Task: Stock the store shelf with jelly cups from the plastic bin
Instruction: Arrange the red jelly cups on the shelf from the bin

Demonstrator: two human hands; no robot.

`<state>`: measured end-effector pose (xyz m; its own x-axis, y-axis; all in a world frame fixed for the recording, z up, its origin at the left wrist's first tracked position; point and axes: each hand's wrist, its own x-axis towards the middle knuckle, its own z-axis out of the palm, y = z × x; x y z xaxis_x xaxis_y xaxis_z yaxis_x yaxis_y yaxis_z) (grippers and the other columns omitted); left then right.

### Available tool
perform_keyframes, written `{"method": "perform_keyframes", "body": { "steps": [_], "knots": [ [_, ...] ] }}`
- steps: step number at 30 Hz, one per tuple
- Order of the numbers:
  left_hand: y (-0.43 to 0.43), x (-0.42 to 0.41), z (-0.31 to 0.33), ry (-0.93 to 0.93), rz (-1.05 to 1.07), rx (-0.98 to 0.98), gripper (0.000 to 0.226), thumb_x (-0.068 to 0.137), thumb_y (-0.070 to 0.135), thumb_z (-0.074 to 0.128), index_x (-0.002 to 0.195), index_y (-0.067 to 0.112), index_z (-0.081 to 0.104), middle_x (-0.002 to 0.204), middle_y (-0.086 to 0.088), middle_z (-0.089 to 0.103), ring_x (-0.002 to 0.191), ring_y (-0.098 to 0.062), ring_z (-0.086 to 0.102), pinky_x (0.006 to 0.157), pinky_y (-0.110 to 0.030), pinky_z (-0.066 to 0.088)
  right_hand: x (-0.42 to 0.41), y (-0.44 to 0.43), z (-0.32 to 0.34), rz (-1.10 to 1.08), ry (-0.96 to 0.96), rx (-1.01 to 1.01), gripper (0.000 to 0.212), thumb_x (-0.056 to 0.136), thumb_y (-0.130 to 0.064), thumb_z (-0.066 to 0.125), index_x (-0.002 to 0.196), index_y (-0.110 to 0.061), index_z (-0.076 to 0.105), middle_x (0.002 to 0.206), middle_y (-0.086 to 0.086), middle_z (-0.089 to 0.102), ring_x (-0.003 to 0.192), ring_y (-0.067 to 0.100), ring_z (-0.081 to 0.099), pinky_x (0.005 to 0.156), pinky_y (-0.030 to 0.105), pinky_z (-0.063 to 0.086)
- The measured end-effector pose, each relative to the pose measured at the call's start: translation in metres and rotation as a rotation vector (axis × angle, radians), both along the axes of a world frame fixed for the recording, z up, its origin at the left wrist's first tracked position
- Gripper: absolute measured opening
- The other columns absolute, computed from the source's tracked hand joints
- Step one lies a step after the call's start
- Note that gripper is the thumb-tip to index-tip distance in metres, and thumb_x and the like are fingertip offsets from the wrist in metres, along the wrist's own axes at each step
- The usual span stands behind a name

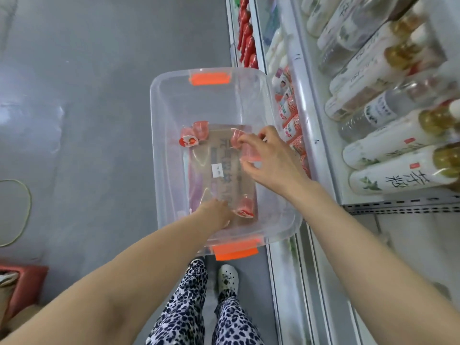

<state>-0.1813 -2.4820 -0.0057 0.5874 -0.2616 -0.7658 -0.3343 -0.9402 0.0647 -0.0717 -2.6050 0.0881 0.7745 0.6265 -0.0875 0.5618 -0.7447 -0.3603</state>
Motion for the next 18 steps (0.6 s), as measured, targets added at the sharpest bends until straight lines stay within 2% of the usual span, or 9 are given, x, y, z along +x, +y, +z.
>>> {"method": "perform_keyframes", "body": {
  "steps": [2, 5, 8, 12, 15, 18],
  "knots": [
    [0.002, 0.002, -0.006, 0.015, 0.003, -0.022, 0.04, 0.1, 0.014, 0.041, 0.136, 0.03, 0.051, 0.134, -0.01, 0.047, 0.123, -0.034, 0.049, 0.102, -0.05, 0.036, -0.002, -0.001, -0.003, 0.005, 0.017, 0.043, 0.042, 0.087, -0.035, 0.064, 0.127, -0.033, 0.054, 0.11, -0.001, 0.041, 0.078, 0.016, 0.053, 0.065, 0.025, 0.044],
    [0.002, 0.006, -0.009, 0.011, 0.045, -0.064, 0.038, 0.099, 0.014, 0.042, 0.135, 0.025, 0.049, 0.131, -0.012, 0.049, 0.119, -0.034, 0.053, 0.099, -0.048, 0.038, -0.005, -0.003, -0.005, -0.001, 0.027, 0.067, 0.042, 0.087, -0.035, 0.064, 0.127, -0.034, 0.053, 0.111, 0.0, 0.042, 0.075, 0.015, 0.054, 0.065, 0.024, 0.046],
    [0.006, 0.012, -0.006, 0.018, 0.284, -0.191, 0.042, 0.096, 0.01, 0.048, 0.136, 0.019, 0.044, 0.129, -0.012, 0.052, 0.116, -0.032, 0.054, 0.097, -0.044, 0.041, -0.009, -0.006, -0.003, -0.022, 0.055, 0.088, 0.042, 0.087, -0.034, 0.063, 0.127, -0.035, 0.052, 0.115, -0.001, 0.04, 0.07, 0.012, 0.053, 0.065, 0.024, 0.047],
    [0.026, 0.015, 0.011, -0.076, 0.637, -0.356, 0.046, 0.083, 0.016, 0.063, 0.126, 0.023, 0.048, 0.118, -0.008, 0.058, 0.101, -0.028, 0.056, 0.076, -0.03, 0.042, -0.018, -0.012, 0.004, -0.032, 0.1, 0.103, 0.04, 0.085, -0.032, 0.062, 0.124, -0.036, 0.051, 0.117, -0.003, 0.036, 0.068, 0.007, 0.049, 0.065, 0.021, 0.044],
    [0.038, 0.012, 0.038, -0.178, 0.83, -0.437, 0.044, 0.079, 0.027, 0.07, 0.117, 0.025, 0.048, 0.108, -0.005, 0.062, 0.086, -0.022, 0.054, 0.071, -0.029, 0.041, -0.03, -0.017, 0.016, -0.044, 0.137, 0.142, 0.037, 0.084, -0.03, 0.06, 0.121, -0.036, 0.053, 0.114, -0.003, 0.034, 0.078, 0.01, 0.051, 0.073, 0.023, 0.044],
    [0.04, -0.001, 0.063, -0.325, 0.96, -0.523, 0.043, 0.08, 0.029, 0.071, 0.113, 0.023, 0.044, 0.107, -0.006, 0.063, 0.087, -0.024, 0.057, 0.07, -0.031, 0.042, -0.044, -0.023, 0.026, -0.062, 0.154, 0.163, 0.033, 0.088, -0.035, 0.058, 0.121, -0.036, 0.052, 0.112, -0.001, 0.034, 0.082, 0.014, 0.056, 0.084, 0.033, 0.05]
  ]
}}
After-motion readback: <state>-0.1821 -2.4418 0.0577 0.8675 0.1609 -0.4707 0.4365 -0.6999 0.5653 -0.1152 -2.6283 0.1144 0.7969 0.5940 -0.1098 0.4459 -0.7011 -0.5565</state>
